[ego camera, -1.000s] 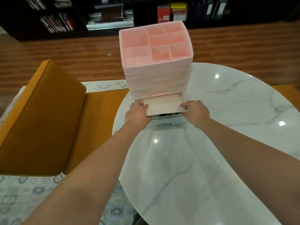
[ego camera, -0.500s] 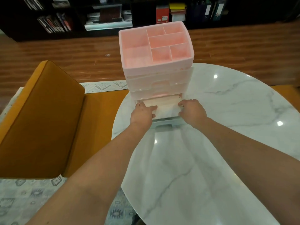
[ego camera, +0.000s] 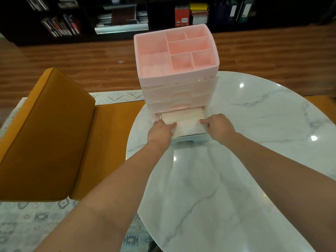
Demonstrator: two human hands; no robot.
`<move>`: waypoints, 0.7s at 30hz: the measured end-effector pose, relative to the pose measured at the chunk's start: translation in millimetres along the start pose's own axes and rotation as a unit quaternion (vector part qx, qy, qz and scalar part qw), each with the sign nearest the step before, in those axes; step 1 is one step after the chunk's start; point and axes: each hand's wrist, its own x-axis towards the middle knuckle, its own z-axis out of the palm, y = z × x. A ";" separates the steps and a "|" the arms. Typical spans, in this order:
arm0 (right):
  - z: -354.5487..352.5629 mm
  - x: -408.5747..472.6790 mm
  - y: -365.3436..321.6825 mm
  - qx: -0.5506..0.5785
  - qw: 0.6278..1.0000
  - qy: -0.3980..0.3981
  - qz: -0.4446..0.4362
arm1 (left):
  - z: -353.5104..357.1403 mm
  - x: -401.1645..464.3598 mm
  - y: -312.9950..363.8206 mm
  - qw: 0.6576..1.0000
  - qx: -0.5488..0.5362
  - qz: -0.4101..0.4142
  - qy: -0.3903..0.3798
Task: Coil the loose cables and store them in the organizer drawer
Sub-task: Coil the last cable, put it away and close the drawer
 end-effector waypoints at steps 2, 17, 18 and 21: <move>-4.0 -1.8 0.2 -0.026 1.000 0.005 -0.010 | 0.9 1.2 -0.4 1.000 0.006 0.006 0.005; -37.1 -13.6 -9.1 -0.119 0.991 -0.047 -0.048 | -23.9 22.8 -18.3 0.997 -0.018 0.024 -0.068; -36.1 -12.6 -9.3 -0.115 0.991 -0.048 -0.041 | -24.9 21.9 -16.3 0.998 -0.021 0.017 -0.064; -29.2 -8.8 -10.7 -0.112 0.992 -0.045 -0.025 | -22.4 17.7 -8.2 0.999 -0.028 -0.003 -0.044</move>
